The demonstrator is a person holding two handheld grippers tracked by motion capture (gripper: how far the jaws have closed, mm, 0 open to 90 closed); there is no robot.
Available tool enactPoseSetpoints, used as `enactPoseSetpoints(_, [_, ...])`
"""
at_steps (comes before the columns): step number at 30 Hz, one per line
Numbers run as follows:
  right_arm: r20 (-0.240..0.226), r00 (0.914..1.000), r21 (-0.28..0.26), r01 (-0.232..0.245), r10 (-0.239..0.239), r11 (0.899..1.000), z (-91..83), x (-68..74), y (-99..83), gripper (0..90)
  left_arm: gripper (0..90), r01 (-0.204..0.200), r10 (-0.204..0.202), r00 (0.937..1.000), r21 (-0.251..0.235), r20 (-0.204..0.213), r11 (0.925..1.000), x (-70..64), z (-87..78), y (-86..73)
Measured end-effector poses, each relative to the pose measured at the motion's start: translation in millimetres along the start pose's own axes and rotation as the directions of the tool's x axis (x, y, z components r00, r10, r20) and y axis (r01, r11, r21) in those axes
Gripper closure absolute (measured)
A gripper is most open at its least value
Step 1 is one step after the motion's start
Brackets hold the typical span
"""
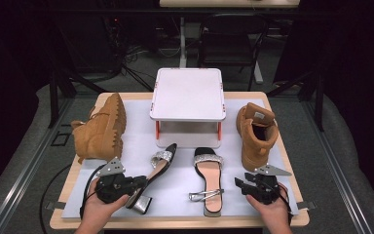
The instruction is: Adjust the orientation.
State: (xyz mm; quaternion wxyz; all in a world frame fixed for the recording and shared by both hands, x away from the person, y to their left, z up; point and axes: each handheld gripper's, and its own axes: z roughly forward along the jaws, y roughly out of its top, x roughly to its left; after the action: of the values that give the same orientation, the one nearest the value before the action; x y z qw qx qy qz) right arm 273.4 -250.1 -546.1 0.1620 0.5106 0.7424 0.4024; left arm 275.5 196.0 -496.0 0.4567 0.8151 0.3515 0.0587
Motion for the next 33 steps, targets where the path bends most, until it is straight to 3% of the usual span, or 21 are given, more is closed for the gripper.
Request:
enactPoseSetpoints(9, [0.001,1.0,0.001,-0.005,0.005,1.0,0.2,-0.7,-0.1,50.6,81.7,-0.011,0.01,0.999,0.025,0.043,0.9996,-12.2,16.6,2.3])
enactPoseSetpoints(21, [-0.002,0.9998,0.0,-0.018,0.018,1.0,-0.4,-3.2,-0.7,50.6,81.7,-0.031,0.026,0.9973,0.075,0.068,0.9967,-23.9,41.9,-1.9])
enactPoseSetpoints(33, [-0.008,0.9996,0.001,-0.025,0.025,1.0,0.2,-3.7,-1.2,50.4,80.4,-0.033,0.029,0.998,0.082,0.056,0.9961,-25.8,41.7,-0.8])
